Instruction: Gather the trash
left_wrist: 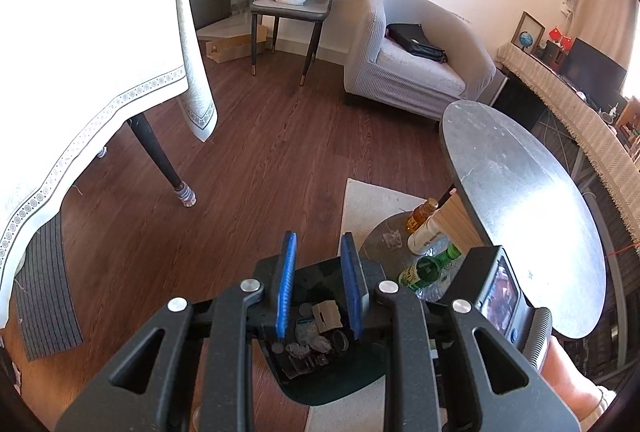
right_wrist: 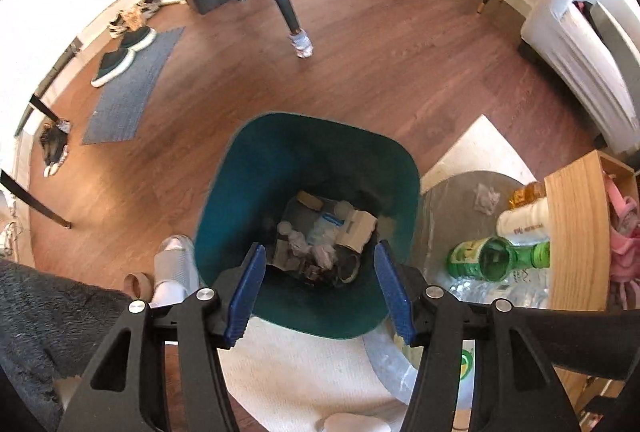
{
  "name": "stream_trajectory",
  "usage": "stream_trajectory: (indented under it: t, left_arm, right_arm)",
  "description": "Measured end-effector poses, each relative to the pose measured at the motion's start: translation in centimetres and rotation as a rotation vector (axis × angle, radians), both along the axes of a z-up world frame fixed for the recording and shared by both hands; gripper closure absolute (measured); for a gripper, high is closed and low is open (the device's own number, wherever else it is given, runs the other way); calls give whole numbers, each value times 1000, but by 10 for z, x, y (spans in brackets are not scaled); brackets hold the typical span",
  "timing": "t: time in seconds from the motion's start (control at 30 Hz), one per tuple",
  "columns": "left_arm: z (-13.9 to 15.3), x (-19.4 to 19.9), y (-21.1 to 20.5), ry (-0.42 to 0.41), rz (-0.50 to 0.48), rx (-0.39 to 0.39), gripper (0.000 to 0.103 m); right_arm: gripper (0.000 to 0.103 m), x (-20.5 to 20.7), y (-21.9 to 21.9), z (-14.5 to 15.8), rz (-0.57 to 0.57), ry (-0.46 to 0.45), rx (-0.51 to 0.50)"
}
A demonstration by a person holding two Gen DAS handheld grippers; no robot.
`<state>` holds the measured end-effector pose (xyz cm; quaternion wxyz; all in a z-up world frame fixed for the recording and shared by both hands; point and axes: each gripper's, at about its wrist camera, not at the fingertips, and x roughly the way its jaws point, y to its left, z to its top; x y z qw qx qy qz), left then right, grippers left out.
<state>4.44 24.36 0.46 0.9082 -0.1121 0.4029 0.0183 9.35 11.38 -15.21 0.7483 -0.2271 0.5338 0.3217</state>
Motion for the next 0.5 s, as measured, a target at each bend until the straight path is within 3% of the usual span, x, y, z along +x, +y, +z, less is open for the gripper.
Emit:
stream_trajectory:
  t: [0.3, 0.5]
  left_arm:
    - [10, -4, -5, -25, 10, 16, 78]
    - [16, -7, -8, -45, 11, 29, 78]
  right_arm:
    - [46, -9, -1, 27, 28, -22, 89]
    - [53, -16, 1, 45, 58, -61, 137]
